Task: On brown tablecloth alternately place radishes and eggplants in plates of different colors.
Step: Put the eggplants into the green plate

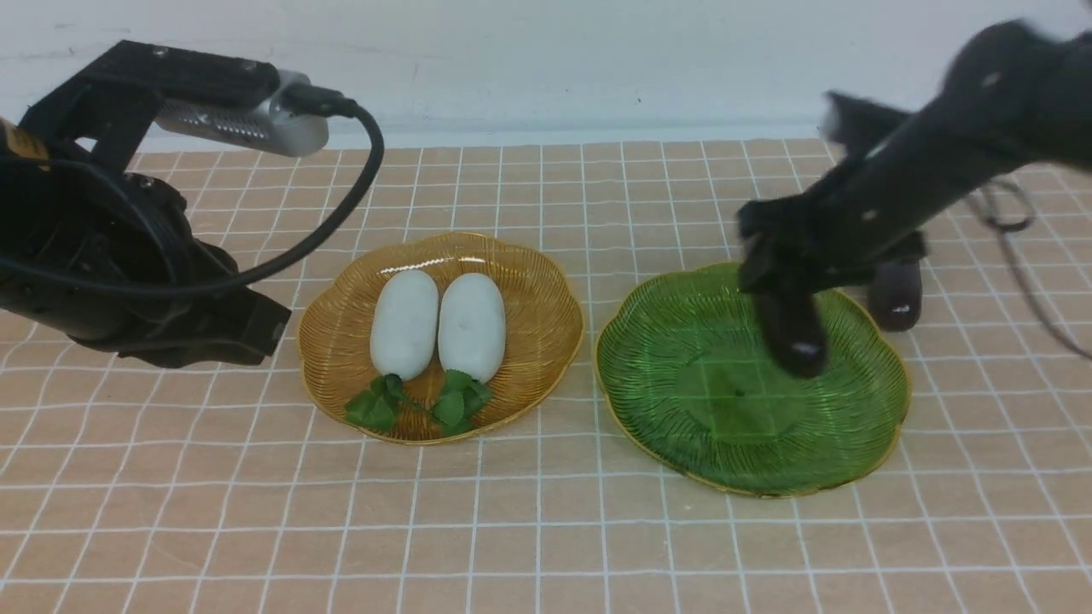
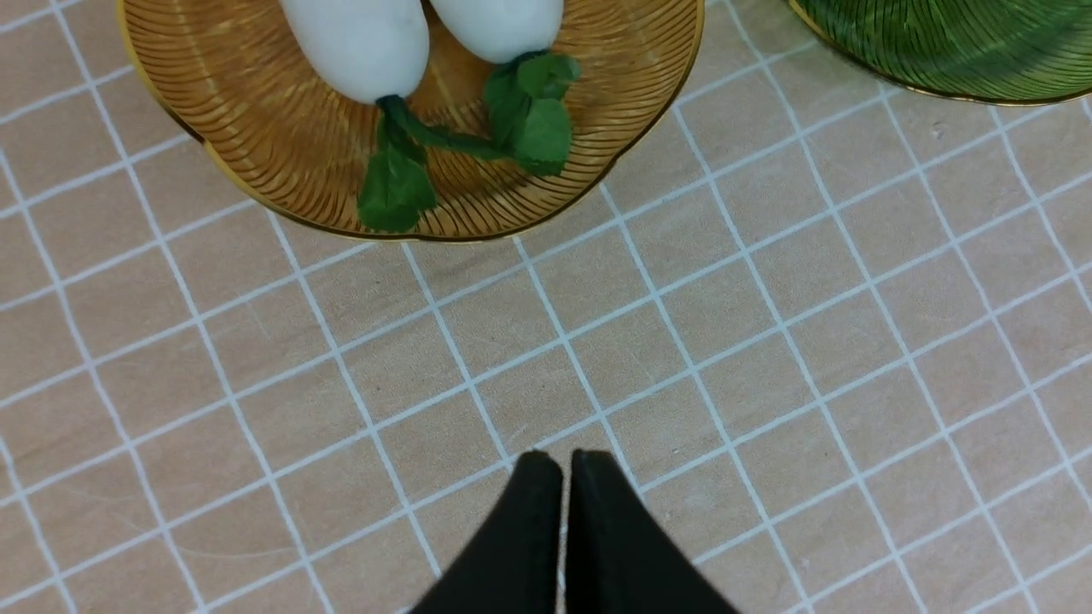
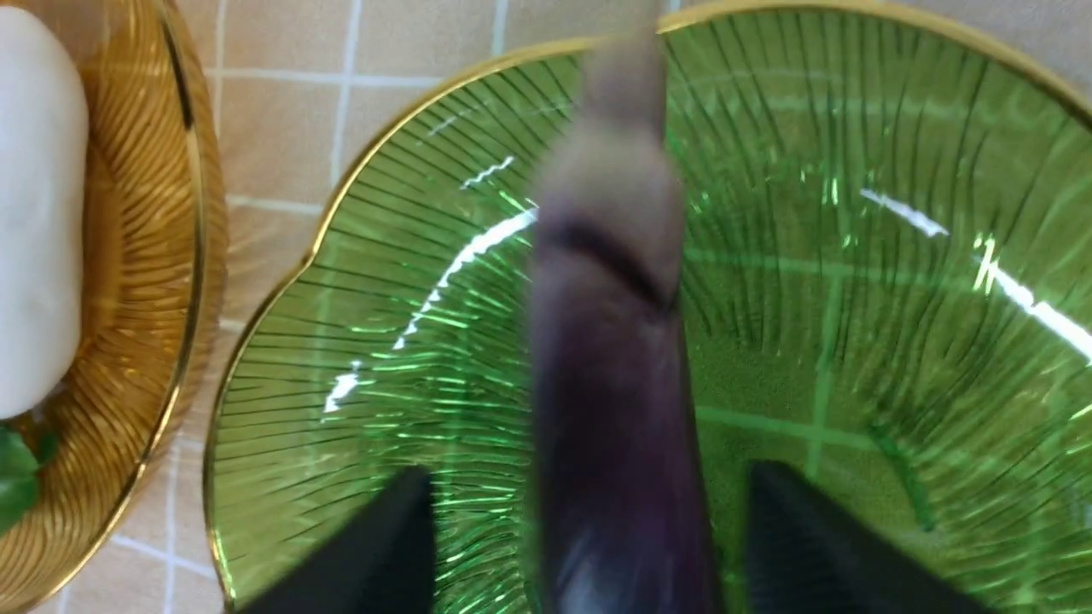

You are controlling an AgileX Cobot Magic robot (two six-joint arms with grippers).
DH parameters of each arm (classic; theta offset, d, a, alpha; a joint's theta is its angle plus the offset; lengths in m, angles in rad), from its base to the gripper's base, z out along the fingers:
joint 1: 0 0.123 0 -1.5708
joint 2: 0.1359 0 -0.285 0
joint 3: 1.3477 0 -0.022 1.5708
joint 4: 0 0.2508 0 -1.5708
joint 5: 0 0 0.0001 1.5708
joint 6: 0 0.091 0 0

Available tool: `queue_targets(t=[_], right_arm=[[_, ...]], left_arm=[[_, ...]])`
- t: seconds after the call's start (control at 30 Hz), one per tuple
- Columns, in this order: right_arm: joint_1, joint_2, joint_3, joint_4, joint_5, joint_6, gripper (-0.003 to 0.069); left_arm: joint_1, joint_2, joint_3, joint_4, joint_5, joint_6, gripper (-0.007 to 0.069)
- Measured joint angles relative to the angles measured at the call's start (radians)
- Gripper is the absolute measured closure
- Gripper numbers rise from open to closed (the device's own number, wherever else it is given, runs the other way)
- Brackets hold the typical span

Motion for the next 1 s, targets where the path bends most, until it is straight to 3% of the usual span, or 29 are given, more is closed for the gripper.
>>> queue_targets(t=[0.1,0.23,0.43,0.53,0.77,0.93,1.0], right_arm=[[0.000,0.000,-0.044,-0.031,0.038,0.002,0.0053],[0.000,0.000,-0.111,-0.123,0.075,0.009,0.0006],[-0.051,0.000,-0.212,-0.389,0.057,0.170,0.0014],[-0.120,0.003,-0.224,-0.453,0.020,0.259,0.0035],[-0.246,0.098,-0.228,-0.363,-0.062,0.310,0.0081],[-0.244,0.250,-0.228,-0.312,-0.125,0.296,0.0086],[-0.243,0.284,-0.228,-0.312,-0.128,0.296,0.0120]], left_arm=[[0.000,0.000,0.000,0.000,0.000,0.000,0.0628],[0.000,0.000,0.000,0.000,0.003,0.000,0.0628],[0.000,0.000,0.000,0.000,0.036,0.000,0.0628],[0.000,0.000,0.000,0.000,0.062,0.000,0.0628],[0.000,0.000,0.000,-0.001,0.078,0.000,0.0628],[0.000,0.000,0.000,-0.001,0.086,-0.006,0.0628],[0.000,0.000,0.000,-0.001,0.089,-0.006,0.0628]])
